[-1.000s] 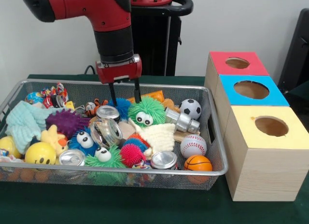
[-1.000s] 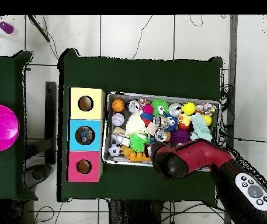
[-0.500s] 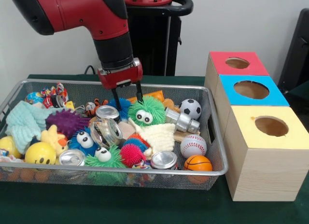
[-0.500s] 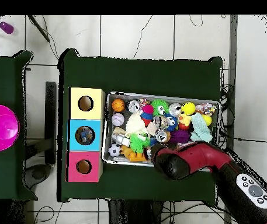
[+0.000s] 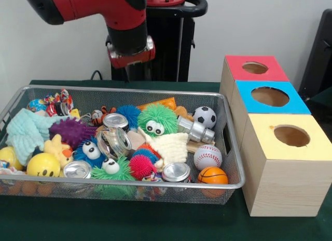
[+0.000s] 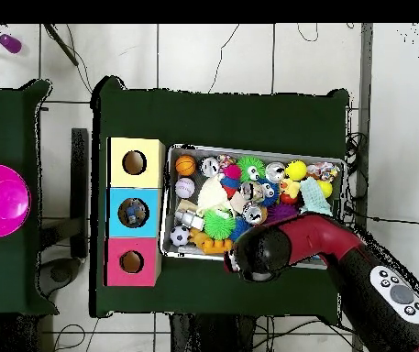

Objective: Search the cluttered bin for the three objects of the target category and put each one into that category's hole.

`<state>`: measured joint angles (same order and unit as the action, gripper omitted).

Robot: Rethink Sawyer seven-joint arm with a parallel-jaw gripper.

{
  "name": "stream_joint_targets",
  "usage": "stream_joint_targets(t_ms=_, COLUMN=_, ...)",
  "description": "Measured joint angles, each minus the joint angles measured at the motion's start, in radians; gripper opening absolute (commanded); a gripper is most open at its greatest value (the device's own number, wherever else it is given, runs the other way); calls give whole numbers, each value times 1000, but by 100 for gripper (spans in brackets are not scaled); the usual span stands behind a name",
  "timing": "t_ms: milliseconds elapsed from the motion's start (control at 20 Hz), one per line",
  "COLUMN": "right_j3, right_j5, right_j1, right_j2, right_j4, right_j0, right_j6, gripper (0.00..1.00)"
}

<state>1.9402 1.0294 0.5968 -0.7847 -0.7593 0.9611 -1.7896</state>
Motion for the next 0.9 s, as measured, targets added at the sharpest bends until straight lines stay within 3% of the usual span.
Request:
stream_joint_targets(t_ms=200, right_j3=0, right_j5=226, right_j1=87, right_j2=0, right_j4=173, right_j0=-39, right_j6=0, gripper=100)
stream_joint_targets(t_ms=400, right_j3=-2, right_j5=259, right_j1=158, right_j2=-4, right_j4=202, right_j0=-69, right_j6=0, gripper=100)
stream_joint_targets(t_ms=600, right_j3=-6, right_j5=194, right_j1=230, right_j2=-27, right_j4=154, right_j0=-79, right_j6=0, gripper=100)
stream_joint_targets(t_ms=650, right_j3=-8, right_j5=112, right_j1=270, right_j2=-44, right_j4=104, right_j0=-75, right_j6=0, gripper=100)
stream_joint_targets(t_ms=900, right_j3=-19, right_j5=-57, right_j1=326, right_j2=-61, right_j4=20, right_j0=-67, right_j6=0, gripper=100)
